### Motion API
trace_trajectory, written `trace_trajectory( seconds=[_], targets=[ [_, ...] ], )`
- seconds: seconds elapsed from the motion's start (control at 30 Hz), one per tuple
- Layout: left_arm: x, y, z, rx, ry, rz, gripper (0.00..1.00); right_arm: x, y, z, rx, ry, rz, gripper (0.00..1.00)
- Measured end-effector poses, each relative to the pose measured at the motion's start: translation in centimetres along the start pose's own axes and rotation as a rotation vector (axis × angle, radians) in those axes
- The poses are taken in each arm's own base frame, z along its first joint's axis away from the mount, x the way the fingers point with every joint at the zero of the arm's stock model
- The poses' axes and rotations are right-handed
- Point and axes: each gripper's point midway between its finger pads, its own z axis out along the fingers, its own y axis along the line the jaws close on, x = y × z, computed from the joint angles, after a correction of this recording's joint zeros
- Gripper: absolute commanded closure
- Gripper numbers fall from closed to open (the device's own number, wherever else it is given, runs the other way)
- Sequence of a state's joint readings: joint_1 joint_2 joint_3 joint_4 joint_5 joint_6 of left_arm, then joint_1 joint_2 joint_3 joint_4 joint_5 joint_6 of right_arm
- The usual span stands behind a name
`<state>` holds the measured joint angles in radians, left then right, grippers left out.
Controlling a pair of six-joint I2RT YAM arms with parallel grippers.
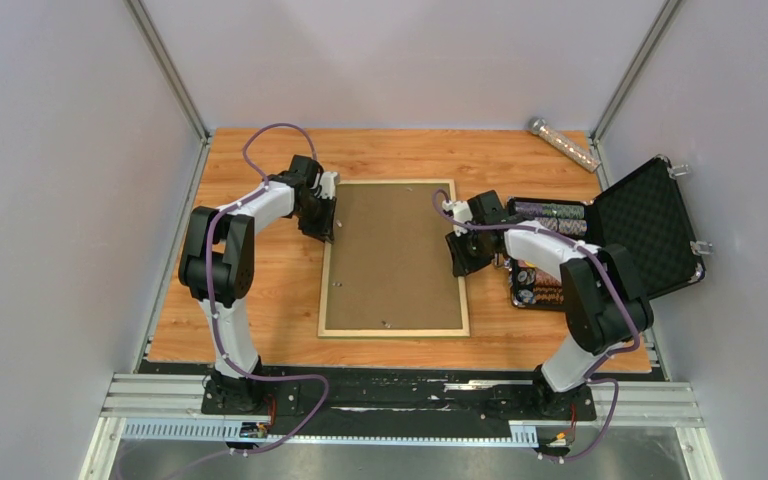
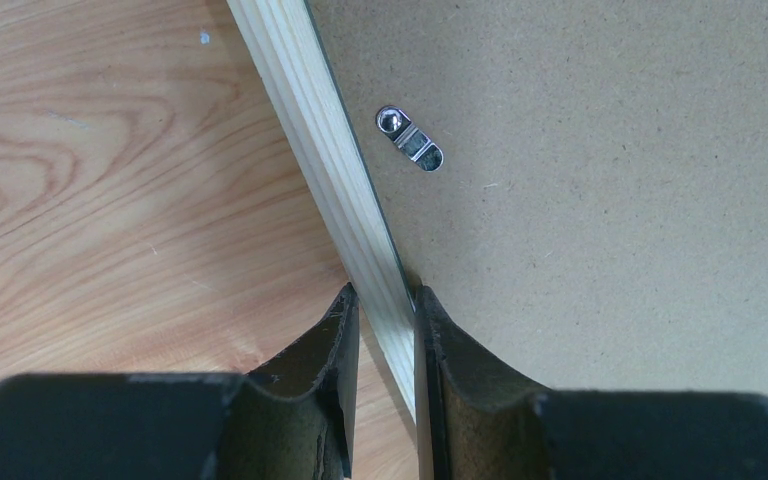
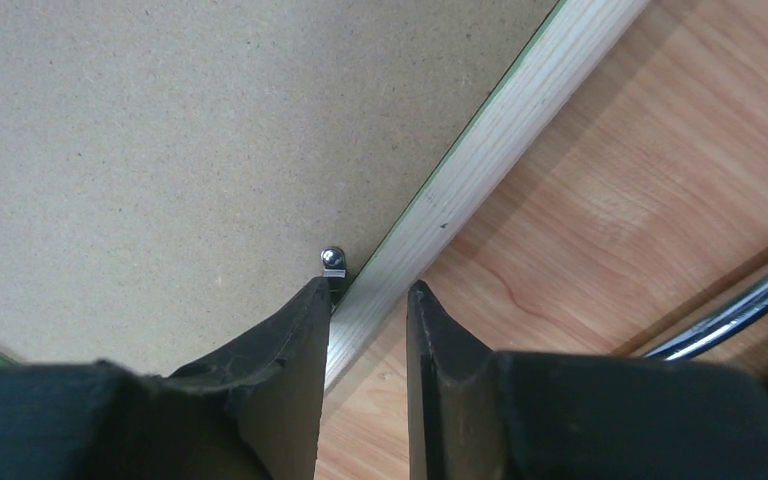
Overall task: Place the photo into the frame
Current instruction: Install the photo frame at the center of the board.
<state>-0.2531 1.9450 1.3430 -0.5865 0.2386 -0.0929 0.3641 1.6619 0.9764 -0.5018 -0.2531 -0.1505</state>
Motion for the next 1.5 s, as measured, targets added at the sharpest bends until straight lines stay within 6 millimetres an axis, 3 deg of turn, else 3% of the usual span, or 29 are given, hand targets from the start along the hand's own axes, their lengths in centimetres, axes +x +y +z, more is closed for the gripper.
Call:
trace_trajectory(
  seconds=[0.13, 0.5, 0.7, 1.03, 1.13, 1.33, 1.5],
  targets=[
    [0.0, -0.2, 0.1, 0.012, -0.001, -0.004, 1.00, -0.3, -0.5, -0.3, 0.028, -0.027, -0.021, 0.65],
    [-0.1, -0.3, 0.1, 0.016, -0.003, -0.009, 1.00, -1.9, -1.6, -0.8, 0.081, -0.093, -0.126, 0.61],
    [-0.1, -0.3, 0.1, 0.017, -0.003, -0.009, 1.00, -2.0, -1.4, -1.0, 0.071, -0.102, -0.130, 0.52],
    [-0.1, -0.3, 0.1, 0.018, -0.002, -0.009, 1.00, -2.3, -0.9, -1.6, 0.056, -0.114, -0.107, 0.47],
    [-0.1, -0.3, 0.1, 0.021, -0.001, -0.009, 1.00, -3.8, -1.2, -2.0, 0.076, -0.132, -0.087, 0.46],
    [0.0, -0.4, 0.2, 0.030, 0.002, -0.006, 1.00, -9.5, -3.4, -2.5, 0.126, -0.216, -0.019, 0.45],
    [0.0, -0.4, 0.2, 0.036, 0.003, -0.002, 1.00, -12.4, -6.4, -0.9, 0.153, -0.234, 0.053, 0.43]
  ],
)
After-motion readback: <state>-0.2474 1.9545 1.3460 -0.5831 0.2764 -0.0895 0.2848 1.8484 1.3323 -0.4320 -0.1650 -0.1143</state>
